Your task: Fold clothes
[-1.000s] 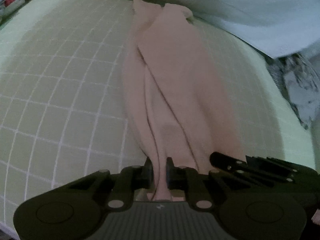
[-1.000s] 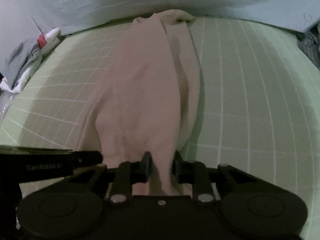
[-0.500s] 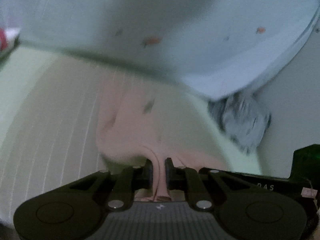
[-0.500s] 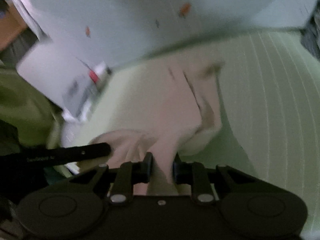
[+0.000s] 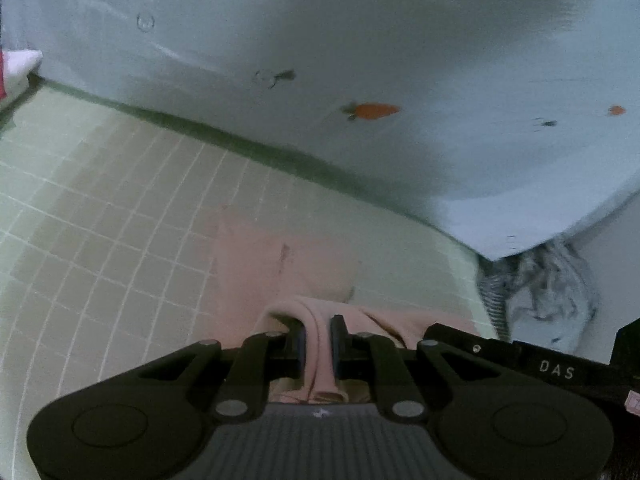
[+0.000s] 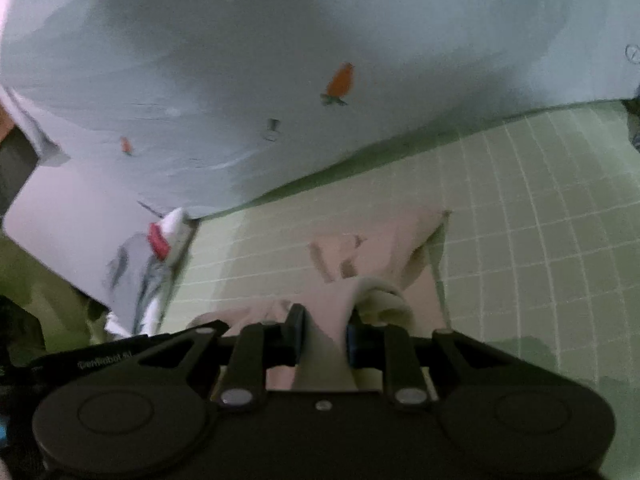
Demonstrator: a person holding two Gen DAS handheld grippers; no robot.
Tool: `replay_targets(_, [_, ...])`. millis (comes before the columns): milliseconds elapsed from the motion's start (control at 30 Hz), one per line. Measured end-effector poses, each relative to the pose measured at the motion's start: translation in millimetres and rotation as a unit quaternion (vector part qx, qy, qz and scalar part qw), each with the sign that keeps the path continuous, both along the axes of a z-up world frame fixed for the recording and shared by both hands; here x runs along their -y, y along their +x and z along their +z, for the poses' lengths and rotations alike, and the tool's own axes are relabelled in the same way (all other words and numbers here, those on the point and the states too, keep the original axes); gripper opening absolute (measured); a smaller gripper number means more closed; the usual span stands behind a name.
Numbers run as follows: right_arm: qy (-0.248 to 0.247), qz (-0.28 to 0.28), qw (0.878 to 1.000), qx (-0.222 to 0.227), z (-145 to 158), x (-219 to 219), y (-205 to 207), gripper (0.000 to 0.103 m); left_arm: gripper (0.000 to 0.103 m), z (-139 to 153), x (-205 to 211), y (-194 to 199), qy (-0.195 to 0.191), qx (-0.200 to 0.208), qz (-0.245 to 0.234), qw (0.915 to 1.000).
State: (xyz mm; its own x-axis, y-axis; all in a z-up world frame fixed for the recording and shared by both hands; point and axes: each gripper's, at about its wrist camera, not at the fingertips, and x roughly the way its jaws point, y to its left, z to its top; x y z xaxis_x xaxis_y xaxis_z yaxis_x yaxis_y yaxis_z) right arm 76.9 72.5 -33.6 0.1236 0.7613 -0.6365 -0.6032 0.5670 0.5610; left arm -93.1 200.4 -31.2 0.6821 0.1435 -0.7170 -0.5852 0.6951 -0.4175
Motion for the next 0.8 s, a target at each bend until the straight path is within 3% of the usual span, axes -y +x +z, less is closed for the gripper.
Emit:
replay_targets(167, [-0.033,-0.017,0.999,-0.029,-38,-34,36,0.023,0.014,-42,-44,39,-0.023,-0.038,0.010,0.9990])
replay_targets(267, [-0.051,-0.038,0.996,-0.060,-63,-56,66,0.030,0.023,-62,-68,54,-0.050,-0.057,0.039,0.9964])
replay_targets(300, [-0.050,-0.052,0.995,-0.069,-66,-59,74,0.035,0.028,-60,-73,55,-0.050,-0.061,0.048,0.9957])
replay_targets(333, [-0.046,-0.068,0.994,-0.072,-65,-60,82,0.048,0.031,-58,-78,56,-0.048,-0.064,0.058,0.9951])
replay_targets(367, [-0.038,-0.083,0.994,-0.065,-61,-60,87,0.057,0.044,-51,-81,53,-0.031,-0.057,0.069,0.9955])
replay_targets(400, [-0.026,-0.096,0.994,-0.045,-54,-56,90,0.070,0.067,-45,-83,49,-0.012,-0.050,0.080,0.9954])
replay_targets(433, [-0.015,-0.108,0.994,-0.023,-47,-52,92,0.080,0.079,-38,-84,44,0.010,-0.044,0.096,0.9943])
replay_targets(467, [-0.009,-0.114,0.993,-0.001,-41,-48,92,0.082,0.092,-35,-85,38,0.027,-0.042,0.111,0.9925])
replay_targets(567, [-0.018,-0.112,0.993,0.037,-37,-40,88,0.086,0.093,-38,-86,25,0.047,-0.055,0.129,0.9890])
replay_targets(700, [-0.040,-0.079,0.995,0.053,-50,-43,74,0.091,0.093,-70,-81,16,-0.014,-0.089,0.120,0.9887])
replay_targets(800, [-0.068,-0.047,0.996,0.036,-70,-51,68,0.091,0.093,-90,-72,15,-0.062,-0.089,0.101,0.9890])
